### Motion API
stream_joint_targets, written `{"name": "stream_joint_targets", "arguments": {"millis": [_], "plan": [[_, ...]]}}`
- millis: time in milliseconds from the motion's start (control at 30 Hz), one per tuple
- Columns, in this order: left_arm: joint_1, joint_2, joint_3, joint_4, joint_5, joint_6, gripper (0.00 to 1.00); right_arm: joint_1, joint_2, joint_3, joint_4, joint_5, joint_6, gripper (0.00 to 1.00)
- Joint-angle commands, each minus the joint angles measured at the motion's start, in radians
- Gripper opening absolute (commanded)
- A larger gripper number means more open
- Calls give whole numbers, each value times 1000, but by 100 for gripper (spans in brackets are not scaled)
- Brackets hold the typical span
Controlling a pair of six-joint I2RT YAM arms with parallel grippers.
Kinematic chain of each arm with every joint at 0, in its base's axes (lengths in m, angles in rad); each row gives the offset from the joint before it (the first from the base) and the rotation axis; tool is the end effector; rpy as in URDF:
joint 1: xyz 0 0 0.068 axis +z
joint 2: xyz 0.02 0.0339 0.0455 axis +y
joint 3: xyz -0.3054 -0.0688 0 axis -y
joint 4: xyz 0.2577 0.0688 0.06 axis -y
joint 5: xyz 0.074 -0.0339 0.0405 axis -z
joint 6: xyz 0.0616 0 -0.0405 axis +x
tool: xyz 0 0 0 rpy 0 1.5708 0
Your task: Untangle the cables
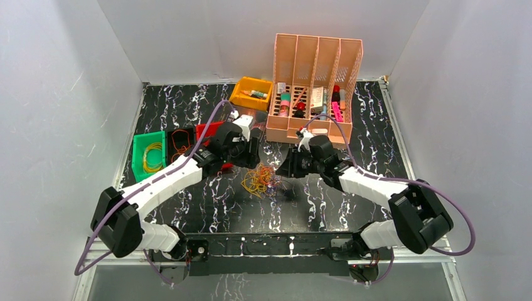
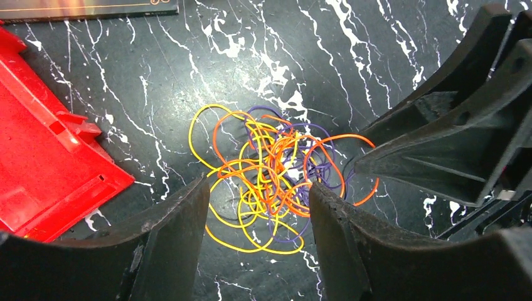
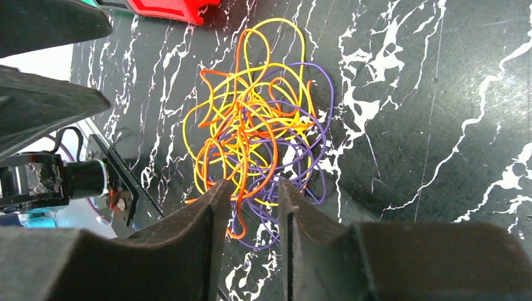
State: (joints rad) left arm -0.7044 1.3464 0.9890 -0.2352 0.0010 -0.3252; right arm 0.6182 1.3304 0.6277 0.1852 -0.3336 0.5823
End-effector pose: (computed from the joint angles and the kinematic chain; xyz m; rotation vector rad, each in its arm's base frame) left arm 0.2491 -0.2118 0.3016 0.4198 2.1842 -0.5838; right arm 0.2308 0.1889 0.2240 -0.2585 2.2277 1.0431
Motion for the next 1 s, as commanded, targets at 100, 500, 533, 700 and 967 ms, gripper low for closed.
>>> {"name": "stream_joint_targets", "arguments": {"millis": [100, 500, 533, 700, 967], "plan": [[0, -86, -41, 8, -50, -26, 57, 20, 6, 53, 64, -8, -8, 18], [2, -334, -122, 236, 22, 0, 64, 44, -252, 157, -101, 82, -159, 0], [2, -349, -119, 246, 26, 9, 66, 44, -267, 175, -119, 84, -167, 0], [2, -362, -100, 281, 105, 70, 71, 44, -307, 301, -231, 101, -198, 0], [2, -412, -222, 565, 308, 136, 78, 44, -291, 476, -352, 99, -215, 0]]}}
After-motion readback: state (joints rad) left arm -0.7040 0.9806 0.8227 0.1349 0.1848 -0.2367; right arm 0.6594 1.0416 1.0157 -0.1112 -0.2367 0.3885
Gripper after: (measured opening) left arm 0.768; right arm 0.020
